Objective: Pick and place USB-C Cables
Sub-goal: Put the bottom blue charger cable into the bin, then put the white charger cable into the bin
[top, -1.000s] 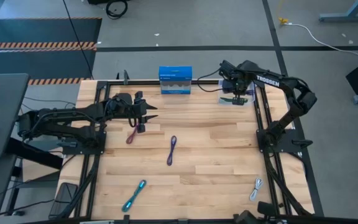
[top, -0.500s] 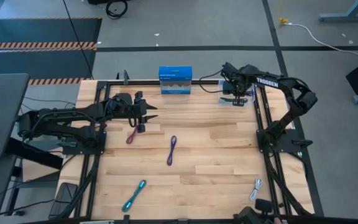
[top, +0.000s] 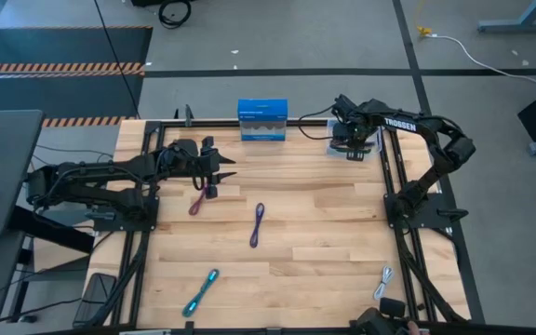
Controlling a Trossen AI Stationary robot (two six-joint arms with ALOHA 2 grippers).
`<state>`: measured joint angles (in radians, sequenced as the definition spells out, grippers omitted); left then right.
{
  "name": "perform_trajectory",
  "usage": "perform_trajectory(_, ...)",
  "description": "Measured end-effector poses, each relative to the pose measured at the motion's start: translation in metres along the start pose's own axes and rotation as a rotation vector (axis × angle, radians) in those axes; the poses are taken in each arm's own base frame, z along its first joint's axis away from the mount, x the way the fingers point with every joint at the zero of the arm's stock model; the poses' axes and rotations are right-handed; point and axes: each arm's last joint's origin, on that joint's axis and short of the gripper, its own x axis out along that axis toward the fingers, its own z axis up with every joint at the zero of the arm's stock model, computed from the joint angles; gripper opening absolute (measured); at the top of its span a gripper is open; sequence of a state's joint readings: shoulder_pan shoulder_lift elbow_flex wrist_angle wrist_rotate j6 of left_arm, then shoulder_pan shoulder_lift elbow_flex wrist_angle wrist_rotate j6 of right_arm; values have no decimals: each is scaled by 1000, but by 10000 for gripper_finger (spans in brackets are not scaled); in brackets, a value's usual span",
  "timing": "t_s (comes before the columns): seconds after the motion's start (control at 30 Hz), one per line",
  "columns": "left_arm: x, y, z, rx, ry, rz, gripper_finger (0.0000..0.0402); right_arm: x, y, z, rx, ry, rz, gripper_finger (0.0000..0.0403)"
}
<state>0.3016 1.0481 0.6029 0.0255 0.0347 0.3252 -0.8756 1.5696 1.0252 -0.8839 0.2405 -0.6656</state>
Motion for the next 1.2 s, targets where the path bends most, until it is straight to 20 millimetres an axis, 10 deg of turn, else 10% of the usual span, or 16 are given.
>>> perform_trajectory(0.3,0,0,0,-1,0,0,158,-7,3,3,68,41,-28,165)
perform_trajectory(0.6,0,0,0,0,2,0,158,-64,21,10,147,-55,34,177)
perform_trajectory(1.2,0,-1,-2,-28,22,-7,158,-135,183,2,-466,-146,357,175)
